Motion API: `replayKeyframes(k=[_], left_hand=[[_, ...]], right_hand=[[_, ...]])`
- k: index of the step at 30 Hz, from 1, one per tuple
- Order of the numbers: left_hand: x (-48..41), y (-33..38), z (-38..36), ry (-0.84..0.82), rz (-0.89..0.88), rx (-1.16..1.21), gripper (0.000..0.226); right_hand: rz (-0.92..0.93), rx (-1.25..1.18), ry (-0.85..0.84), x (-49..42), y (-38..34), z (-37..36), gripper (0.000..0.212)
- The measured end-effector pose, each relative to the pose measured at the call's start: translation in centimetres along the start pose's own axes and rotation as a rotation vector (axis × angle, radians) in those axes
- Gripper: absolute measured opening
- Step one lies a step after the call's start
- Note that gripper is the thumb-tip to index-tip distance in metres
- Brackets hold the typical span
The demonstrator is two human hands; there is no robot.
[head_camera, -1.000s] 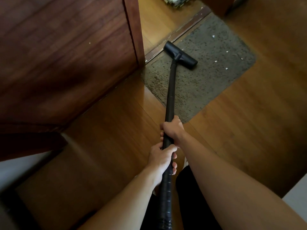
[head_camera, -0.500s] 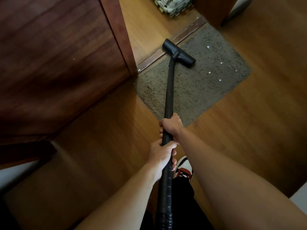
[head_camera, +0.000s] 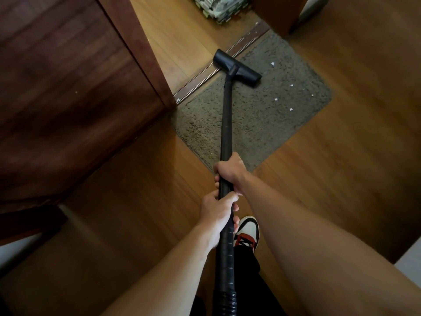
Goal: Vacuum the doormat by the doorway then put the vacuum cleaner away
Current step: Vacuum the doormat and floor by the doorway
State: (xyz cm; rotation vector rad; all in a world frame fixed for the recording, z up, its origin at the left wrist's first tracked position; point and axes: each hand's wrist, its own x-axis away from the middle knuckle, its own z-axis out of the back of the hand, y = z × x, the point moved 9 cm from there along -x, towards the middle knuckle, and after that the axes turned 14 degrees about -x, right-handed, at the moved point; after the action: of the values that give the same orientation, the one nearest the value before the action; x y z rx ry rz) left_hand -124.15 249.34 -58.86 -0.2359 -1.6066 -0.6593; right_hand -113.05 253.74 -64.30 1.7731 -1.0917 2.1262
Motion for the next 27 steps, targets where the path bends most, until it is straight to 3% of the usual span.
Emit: replayKeyframes(k=[16,27], left_hand=[[4.6,-9.5,8.4,-0.006,0.027,-0.07,0.01],[5.5,-13.6,10.0,-0.06,0.048,-0.149,0.012]], right_hand=[[-0.087,-0.095,-0.023,5.7,11.1,-6.7,0.049],[-0.037,-0.167,0.095,8.2,15.3,-6.1,0.042]])
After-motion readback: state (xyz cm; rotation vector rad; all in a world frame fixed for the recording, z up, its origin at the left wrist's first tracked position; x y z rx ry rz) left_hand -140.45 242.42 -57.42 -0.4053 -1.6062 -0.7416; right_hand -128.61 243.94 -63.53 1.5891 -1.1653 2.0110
